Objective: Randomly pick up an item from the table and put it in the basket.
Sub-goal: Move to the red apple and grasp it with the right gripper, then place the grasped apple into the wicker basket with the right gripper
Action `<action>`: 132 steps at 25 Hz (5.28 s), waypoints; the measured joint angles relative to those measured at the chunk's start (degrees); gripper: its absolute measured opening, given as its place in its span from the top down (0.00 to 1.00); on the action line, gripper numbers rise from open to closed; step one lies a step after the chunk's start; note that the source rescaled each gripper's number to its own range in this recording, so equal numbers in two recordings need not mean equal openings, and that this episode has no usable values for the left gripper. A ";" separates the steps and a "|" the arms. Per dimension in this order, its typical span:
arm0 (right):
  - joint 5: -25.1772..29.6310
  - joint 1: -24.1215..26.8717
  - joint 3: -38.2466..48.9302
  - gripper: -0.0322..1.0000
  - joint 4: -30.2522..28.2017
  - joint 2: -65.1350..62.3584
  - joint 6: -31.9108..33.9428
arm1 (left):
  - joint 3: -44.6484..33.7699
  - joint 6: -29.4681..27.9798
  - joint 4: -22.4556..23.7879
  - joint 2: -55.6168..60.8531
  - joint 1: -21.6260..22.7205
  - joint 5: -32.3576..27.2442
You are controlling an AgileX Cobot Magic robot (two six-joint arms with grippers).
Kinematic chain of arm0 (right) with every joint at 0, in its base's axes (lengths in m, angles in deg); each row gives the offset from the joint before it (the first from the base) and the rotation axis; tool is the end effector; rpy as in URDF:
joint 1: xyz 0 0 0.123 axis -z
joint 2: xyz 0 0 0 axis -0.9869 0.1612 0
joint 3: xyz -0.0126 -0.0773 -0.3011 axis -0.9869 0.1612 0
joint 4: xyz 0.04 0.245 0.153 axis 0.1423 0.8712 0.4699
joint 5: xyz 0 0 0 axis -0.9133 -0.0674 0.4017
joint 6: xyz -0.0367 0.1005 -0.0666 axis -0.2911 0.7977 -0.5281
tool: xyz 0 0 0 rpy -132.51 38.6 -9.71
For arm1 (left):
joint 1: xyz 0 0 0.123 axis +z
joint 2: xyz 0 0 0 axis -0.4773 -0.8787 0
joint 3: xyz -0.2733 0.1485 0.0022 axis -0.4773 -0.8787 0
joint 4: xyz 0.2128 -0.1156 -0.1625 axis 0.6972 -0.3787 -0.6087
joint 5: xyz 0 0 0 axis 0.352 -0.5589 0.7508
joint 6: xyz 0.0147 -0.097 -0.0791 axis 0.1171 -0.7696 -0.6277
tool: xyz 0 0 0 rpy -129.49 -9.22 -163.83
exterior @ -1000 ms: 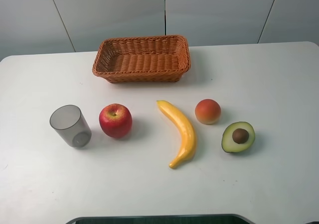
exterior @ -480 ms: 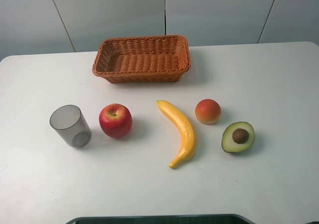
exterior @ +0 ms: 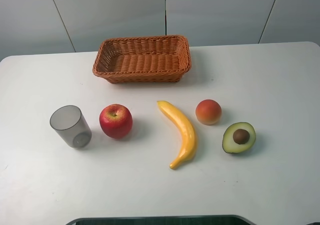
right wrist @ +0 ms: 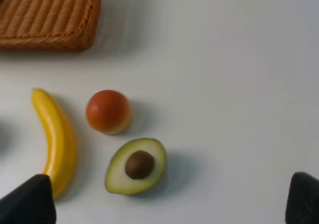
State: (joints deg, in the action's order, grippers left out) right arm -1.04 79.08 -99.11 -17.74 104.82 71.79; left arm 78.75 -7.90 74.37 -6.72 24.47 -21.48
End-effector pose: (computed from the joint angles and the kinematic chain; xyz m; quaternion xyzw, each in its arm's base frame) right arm 0.0826 0.0209 0.3191 -0.0045 0.9131 0.0899 0.3978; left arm 0.0323 0.0041 0.2829 -0.0050 0.8564 -0.0103 0.5162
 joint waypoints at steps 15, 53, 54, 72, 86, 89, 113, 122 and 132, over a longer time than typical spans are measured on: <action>-11.44 -29.07 -4.44 0.00 -4.89 29.52 -2.31 | 0.00 0.00 0.00 0.00 0.00 0.00; -25.07 -54.73 -43.00 0.00 -2.94 94.37 -24.50 | 0.00 0.00 -0.09 0.00 0.00 0.03; -25.44 -54.60 -43.00 0.00 -2.94 94.61 -24.50 | 0.00 0.00 -0.09 0.00 0.00 0.03; -32.76 -53.60 -43.13 0.00 -1.83 100.34 -24.99 | 0.00 0.00 0.01 -0.06 0.00 0.03; -34.49 -53.50 -43.13 0.03 -1.83 102.47 -24.99 | 0.00 0.00 0.01 0.00 0.00 0.03; -34.73 -53.39 -43.13 0.97 -1.97 102.47 -25.11 | 0.00 0.00 0.01 0.00 0.00 0.03; -33.47 -53.31 -43.44 0.91 -2.38 102.47 -26.12 | 0.00 0.10 0.01 0.00 0.00 0.03; -24.18 -51.92 -43.44 0.91 -2.49 95.04 -26.20 | 0.00 0.10 0.01 0.00 0.00 0.03; -14.79 -45.93 -43.44 0.91 -2.49 86.01 -18.82 | 0.00 0.10 0.01 0.00 0.00 0.03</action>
State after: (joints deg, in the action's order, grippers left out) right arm -15.83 33.15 -142.55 -20.23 190.83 52.98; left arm 78.75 -7.80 74.39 -6.72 24.47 -21.44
